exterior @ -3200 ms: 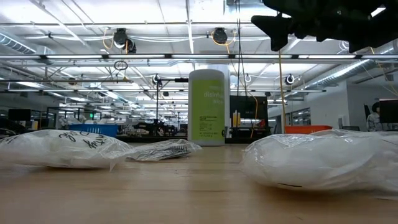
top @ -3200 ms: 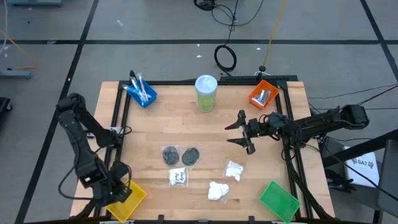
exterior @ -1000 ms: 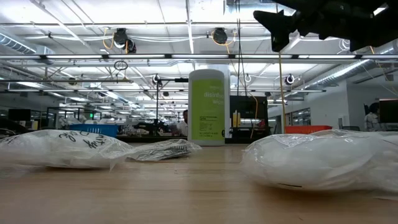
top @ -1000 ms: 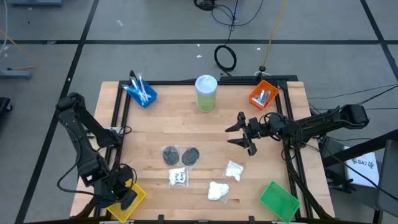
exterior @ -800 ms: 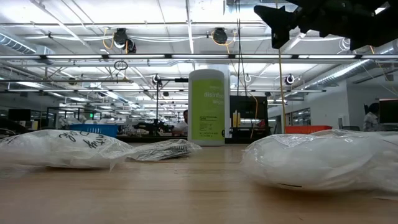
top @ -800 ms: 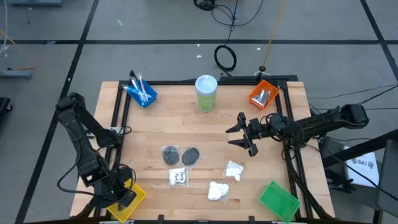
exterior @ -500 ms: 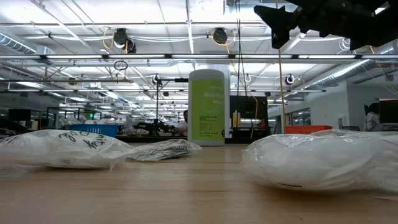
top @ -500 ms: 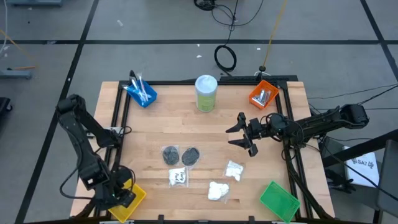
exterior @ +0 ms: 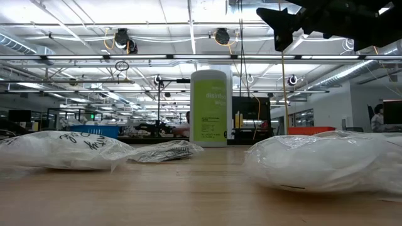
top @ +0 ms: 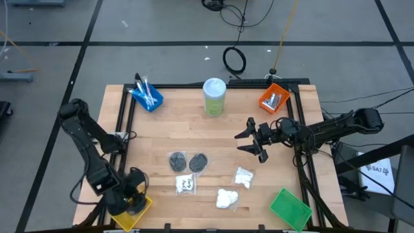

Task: Pick & Place Travel size toiletries
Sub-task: Put the black hairbrush into the yellow bin

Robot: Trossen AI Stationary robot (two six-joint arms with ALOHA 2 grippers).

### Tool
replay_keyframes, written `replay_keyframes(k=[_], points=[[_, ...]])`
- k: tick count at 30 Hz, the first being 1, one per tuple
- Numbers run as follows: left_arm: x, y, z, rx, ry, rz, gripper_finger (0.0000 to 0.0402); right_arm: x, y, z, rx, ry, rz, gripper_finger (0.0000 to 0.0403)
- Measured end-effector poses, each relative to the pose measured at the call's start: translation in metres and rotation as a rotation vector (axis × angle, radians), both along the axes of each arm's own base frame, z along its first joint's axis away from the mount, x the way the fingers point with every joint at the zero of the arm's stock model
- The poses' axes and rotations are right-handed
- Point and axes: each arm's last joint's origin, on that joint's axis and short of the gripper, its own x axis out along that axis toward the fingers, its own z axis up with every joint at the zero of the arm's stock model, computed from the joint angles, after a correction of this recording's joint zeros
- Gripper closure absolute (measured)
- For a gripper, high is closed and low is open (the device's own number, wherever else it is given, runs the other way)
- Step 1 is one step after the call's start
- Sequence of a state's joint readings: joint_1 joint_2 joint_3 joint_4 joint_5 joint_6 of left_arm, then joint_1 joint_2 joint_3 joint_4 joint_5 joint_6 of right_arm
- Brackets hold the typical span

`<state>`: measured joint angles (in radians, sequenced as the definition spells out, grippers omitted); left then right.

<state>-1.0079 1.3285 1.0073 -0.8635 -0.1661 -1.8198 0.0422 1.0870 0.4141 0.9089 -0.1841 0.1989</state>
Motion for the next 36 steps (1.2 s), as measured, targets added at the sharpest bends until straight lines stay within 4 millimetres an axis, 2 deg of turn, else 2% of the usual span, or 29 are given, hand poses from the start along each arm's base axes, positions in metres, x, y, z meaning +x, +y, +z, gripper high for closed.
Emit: replay_keyframes(k=[5, 10, 12, 14, 18, 20, 25, 27, 36], points=[[0.026, 0.021, 0.000, 0.162, -0.115, -0.076, 0.0138, 0.000, 0.000, -0.001, 0.036, 0.014, 0.006, 0.0195], [0.051, 0.060, -0.002, 0.435, -0.157, -0.027, 0.0149, 0.000, 0.002, -0.004, 0.066, 0.056, 0.018, 0.0195], [0.060, 0.078, -0.014, 0.449, -0.104, 0.017, 0.0153, 0.000, 0.005, -0.004, 0.072, 0.060, 0.032, 0.0195], [0.064, 0.097, -0.034, 0.406, -0.017, 0.056, 0.0159, 0.000, 0.008, -0.004, 0.072, 0.064, 0.046, 0.0195], [0.057, 0.131, -0.077, 0.363, 0.135, 0.156, 0.0172, -0.001, 0.014, -0.004, 0.063, 0.063, 0.073, 0.0195], [0.055, 0.144, -0.094, 0.318, 0.153, 0.200, 0.0181, -0.001, 0.016, -0.004, 0.061, 0.063, 0.084, 0.0195], [0.061, 0.161, -0.117, 0.206, 0.005, 0.188, 0.0205, -0.002, 0.022, -0.004, 0.063, 0.064, 0.109, 0.0195], [0.065, 0.165, -0.119, 0.182, -0.063, 0.179, 0.0213, -0.003, 0.025, -0.004, 0.062, 0.065, 0.122, 0.0195], [0.070, 0.172, -0.116, 0.196, -0.150, 0.121, 0.0222, -0.005, 0.035, -0.004, 0.061, 0.067, 0.165, 0.0195]])
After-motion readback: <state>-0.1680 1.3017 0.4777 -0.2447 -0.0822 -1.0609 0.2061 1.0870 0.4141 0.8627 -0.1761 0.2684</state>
